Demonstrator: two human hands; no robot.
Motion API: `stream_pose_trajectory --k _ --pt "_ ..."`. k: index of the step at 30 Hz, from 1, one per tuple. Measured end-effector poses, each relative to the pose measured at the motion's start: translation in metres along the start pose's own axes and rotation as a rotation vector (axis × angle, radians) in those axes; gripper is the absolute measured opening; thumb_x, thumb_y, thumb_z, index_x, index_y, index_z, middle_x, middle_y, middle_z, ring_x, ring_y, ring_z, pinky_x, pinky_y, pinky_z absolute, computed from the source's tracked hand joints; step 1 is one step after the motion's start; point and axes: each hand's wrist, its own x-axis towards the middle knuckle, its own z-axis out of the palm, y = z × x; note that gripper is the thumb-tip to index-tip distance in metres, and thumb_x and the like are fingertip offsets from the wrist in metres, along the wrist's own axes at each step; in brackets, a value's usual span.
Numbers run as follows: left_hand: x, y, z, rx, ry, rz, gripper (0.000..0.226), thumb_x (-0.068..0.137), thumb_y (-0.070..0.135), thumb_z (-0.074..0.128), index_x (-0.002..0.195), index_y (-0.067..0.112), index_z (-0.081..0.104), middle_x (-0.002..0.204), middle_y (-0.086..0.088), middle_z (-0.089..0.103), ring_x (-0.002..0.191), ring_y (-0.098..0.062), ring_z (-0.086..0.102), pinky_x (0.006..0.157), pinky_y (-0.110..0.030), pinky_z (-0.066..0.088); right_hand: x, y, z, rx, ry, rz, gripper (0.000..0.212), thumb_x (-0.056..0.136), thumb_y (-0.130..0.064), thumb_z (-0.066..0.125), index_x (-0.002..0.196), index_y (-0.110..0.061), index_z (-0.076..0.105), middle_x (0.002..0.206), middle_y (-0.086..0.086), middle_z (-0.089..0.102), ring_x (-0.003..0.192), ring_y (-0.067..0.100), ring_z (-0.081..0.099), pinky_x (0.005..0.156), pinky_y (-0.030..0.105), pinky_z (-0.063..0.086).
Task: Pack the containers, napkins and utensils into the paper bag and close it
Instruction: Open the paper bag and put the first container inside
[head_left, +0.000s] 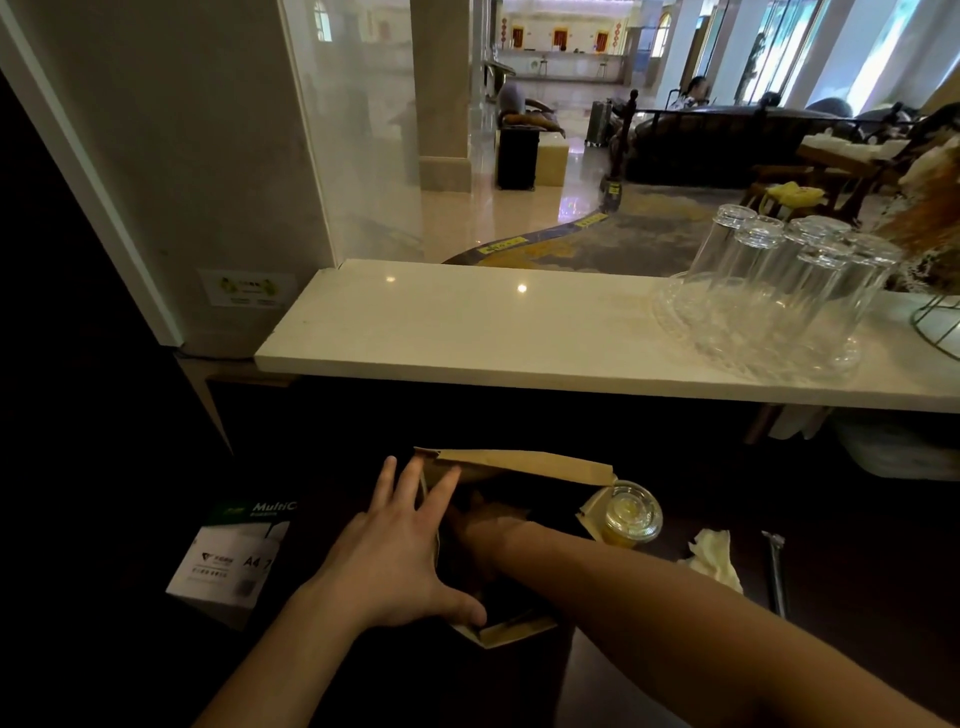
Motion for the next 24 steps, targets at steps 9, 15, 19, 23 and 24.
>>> stream_pose_trajectory --k 9,15,19,23,24 --pt "0.006 -0.003 0.001 -0.029 0.029 0.007 0.139 0.038 0.091 0.06 0.141 0.049 -0.024 0.157 0.007 -0.029 0.139 -0.018 -0.034 0.111 -0.052 0.024 -0.052 0.023 -0.025 0.351 0.426 -0.082 0.033 0.083 -0.025 0.07 0.114 -0.017 0.064 0.106 0.005 0.069 0.098 0.025 0.064 0.078 0.035 0.054" --pt "0.011 -0.003 0.0 -0.038 0.044 0.003 0.142 0.031 0.093 0.058 0.139 0.052 -0.023 0.158 0.008 -0.025 0.138 -0.016 -0.034 0.111 -0.053 0.024 -0.108 0.063 -0.046 0.704 0.699 0.062 0.02 0.082 -0.044 0.068 0.097 -0.03 0.069 0.085 -0.012 0.067 0.076 0.005 0.062 0.061 0.02 0.048" --pt "0.013 -0.004 0.001 -0.029 0.054 -0.001 0.14 0.032 0.093 0.058 0.138 0.053 -0.025 0.157 0.009 -0.025 0.137 -0.014 -0.034 0.111 -0.053 0.023 -0.124 0.109 -0.036 0.924 0.896 0.231 0.015 0.081 -0.045 0.069 0.09 -0.033 0.071 0.077 -0.015 0.069 0.072 -0.002 0.064 0.062 0.022 0.053" --pt "0.014 -0.004 0.001 -0.014 0.07 -0.002 0.14 0.03 0.095 0.055 0.136 0.054 -0.027 0.157 0.01 -0.026 0.136 -0.013 -0.035 0.111 -0.053 0.024 -0.104 0.159 0.006 0.844 0.796 0.437 0.025 0.077 -0.043 0.072 0.1 -0.032 0.069 0.081 -0.016 0.067 0.079 0.006 0.066 0.061 0.024 0.048" --pt "0.013 -0.004 0.001 -0.016 0.068 0.001 0.14 0.03 0.096 0.054 0.136 0.055 -0.028 0.156 0.011 -0.027 0.136 -0.013 -0.035 0.111 -0.053 0.024 -0.094 0.168 0.02 0.805 0.689 0.46 0.037 0.076 -0.042 0.073 0.11 -0.029 0.066 0.091 -0.012 0.068 0.087 0.011 0.066 0.067 0.027 0.05"
